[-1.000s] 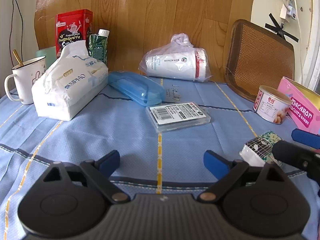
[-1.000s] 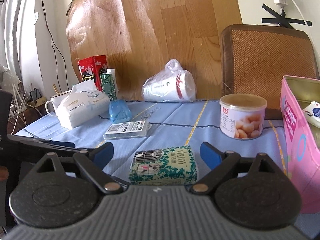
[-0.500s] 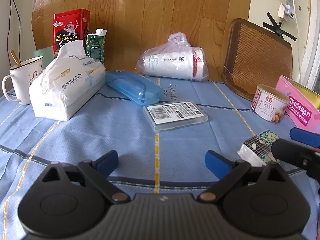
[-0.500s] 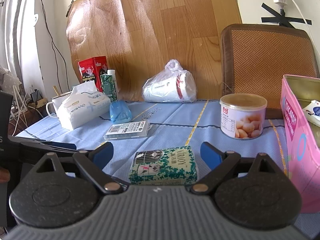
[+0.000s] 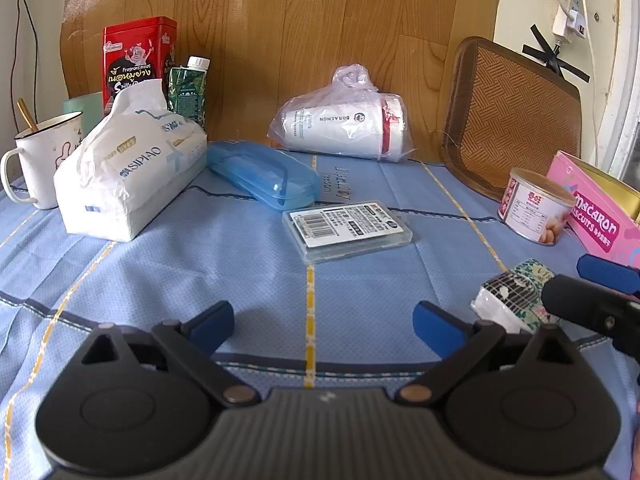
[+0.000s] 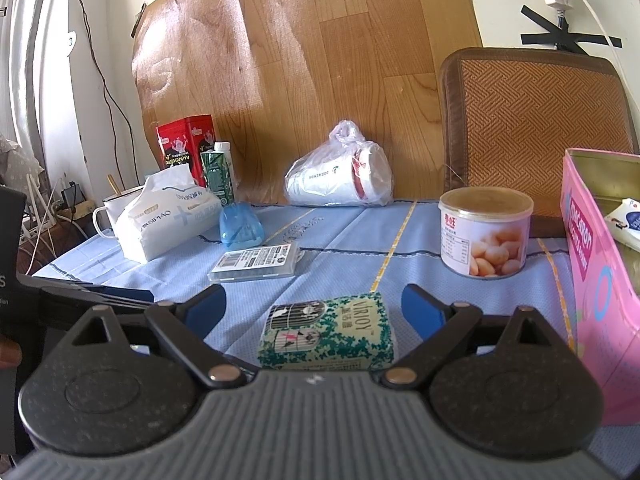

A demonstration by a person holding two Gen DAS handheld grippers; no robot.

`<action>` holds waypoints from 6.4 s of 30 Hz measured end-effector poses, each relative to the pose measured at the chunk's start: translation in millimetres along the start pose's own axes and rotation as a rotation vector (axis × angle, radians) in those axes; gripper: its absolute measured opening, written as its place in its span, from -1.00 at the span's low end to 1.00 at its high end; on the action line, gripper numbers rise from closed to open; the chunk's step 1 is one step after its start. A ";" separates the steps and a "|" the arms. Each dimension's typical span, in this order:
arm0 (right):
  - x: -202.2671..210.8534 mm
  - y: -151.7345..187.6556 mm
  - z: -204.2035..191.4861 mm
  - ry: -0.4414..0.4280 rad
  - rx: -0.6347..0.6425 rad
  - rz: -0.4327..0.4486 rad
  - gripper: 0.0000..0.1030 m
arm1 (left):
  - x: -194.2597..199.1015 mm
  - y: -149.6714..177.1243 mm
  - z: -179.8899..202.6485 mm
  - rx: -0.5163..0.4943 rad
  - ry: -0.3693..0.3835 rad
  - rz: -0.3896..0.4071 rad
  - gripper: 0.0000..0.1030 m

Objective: Organize soft objects

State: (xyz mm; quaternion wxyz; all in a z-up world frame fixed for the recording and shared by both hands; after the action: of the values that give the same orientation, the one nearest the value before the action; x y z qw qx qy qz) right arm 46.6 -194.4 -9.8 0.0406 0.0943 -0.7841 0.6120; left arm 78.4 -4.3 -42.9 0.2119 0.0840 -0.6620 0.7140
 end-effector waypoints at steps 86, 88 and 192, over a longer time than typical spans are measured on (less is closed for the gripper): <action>0.1 -0.1 -0.3 -0.003 -0.003 0.011 0.89 | -5.8 1.5 0.0 -0.002 -0.021 -0.017 0.99; 0.2 -0.2 -0.1 -0.003 -0.003 0.011 0.89 | -5.7 1.7 0.2 -0.004 -0.023 -0.018 0.99; 12.6 10.9 -4.3 0.104 0.105 -0.029 0.44 | 15.1 -29.1 96.1 0.101 0.457 -0.103 -0.23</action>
State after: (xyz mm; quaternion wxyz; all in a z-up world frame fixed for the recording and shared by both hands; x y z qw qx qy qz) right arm 32.0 -188.9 -17.0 0.0850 0.0759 -0.7462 0.6559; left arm 61.5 -94.7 0.1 0.3882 -0.0356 -0.5550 0.7349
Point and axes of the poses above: each gripper's, at about its wrist camera, not at the fingertips, and x roughly against the way its jaws point, z to its right, y to its underside, the point moved 4 cm from there along -x, roughly the way its jaws point, and after that the axes turned 12 degrees about z, right-handed, at the moved point
